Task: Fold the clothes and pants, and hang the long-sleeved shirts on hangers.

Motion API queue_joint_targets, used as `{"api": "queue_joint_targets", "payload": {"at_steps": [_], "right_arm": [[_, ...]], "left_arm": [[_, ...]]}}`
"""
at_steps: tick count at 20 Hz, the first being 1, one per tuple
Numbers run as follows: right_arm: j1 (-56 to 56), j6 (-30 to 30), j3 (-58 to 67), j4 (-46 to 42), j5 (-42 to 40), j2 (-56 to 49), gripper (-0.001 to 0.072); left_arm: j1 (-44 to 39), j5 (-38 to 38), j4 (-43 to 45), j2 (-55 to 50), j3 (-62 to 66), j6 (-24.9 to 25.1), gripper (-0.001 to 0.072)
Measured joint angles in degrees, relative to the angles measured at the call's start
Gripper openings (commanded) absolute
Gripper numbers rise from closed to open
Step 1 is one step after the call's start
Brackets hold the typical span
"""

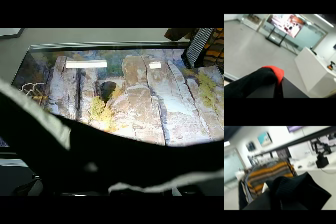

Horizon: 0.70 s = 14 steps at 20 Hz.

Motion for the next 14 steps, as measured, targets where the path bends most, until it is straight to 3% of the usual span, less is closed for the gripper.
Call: {"api": "queue_joint_targets", "payload": {"at_steps": [3,7,11,14], "right_arm": [[0.0,0.1,0.0,-0.1,-1.4,-10.4,0.0053],[0.0,8.7,-0.1,-0.2,-7.9,-25.2,0.0054],[0.0,15.3,-1.6,5.9,-7.4,-38.6,0.0055],[0.0,10.7,-4.8,17.1,-3.8,-46.0,0.0055]], "left_arm": [[-4.6,1.4,-4.1,-10.2,-0.6,6.9,0.0032],[-12.8,7.1,-6.5,-25.7,-0.9,12.6,0.0032],[-17.6,10.6,-7.3,-40.9,-0.9,13.4,0.0033],[-19.0,7.7,-7.5,-50.1,-0.9,11.8,0.0038]]}}
